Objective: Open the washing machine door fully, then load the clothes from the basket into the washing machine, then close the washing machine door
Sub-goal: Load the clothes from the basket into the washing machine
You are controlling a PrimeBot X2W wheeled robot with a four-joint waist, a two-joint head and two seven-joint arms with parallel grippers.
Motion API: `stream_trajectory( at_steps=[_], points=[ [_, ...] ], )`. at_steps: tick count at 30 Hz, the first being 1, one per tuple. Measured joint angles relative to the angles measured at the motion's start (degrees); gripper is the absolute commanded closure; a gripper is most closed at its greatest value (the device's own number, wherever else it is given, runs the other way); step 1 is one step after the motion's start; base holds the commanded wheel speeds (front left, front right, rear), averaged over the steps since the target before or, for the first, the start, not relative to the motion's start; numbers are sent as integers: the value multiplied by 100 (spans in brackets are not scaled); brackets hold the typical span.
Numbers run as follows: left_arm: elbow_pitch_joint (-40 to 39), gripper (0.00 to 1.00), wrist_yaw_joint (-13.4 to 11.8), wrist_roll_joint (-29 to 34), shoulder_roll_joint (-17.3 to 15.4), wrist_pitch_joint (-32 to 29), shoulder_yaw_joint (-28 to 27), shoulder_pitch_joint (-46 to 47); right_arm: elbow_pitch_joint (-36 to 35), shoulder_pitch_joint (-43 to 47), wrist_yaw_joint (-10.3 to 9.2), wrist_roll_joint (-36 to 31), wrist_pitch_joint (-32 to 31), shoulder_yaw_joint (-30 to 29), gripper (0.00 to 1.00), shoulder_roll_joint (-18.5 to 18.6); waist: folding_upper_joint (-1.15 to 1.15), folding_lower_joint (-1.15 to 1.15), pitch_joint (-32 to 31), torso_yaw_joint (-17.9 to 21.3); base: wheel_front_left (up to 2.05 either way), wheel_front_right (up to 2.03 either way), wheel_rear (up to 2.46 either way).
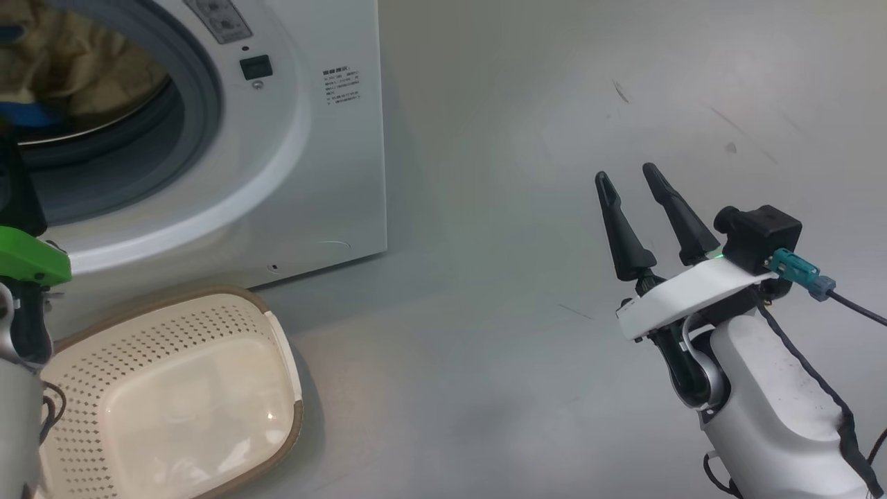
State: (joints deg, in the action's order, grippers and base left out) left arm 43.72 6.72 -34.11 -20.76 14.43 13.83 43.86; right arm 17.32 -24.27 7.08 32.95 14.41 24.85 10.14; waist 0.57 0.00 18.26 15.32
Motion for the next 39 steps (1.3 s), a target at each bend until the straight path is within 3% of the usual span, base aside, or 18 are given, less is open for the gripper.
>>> stream_trajectory(
  at_steps=[22,39],
  points=[
    [-1441,0,25,113,352,22,-266,-1856,114,541,0,232,0,13,0,390,0,0,-1146,-813,0,0,0],
    [-2297,0,-42,202,549,22,-626,-3229,122,894,0,399,0,91,0,463,0,0,-1704,-1351,0,0,0]
  ],
)
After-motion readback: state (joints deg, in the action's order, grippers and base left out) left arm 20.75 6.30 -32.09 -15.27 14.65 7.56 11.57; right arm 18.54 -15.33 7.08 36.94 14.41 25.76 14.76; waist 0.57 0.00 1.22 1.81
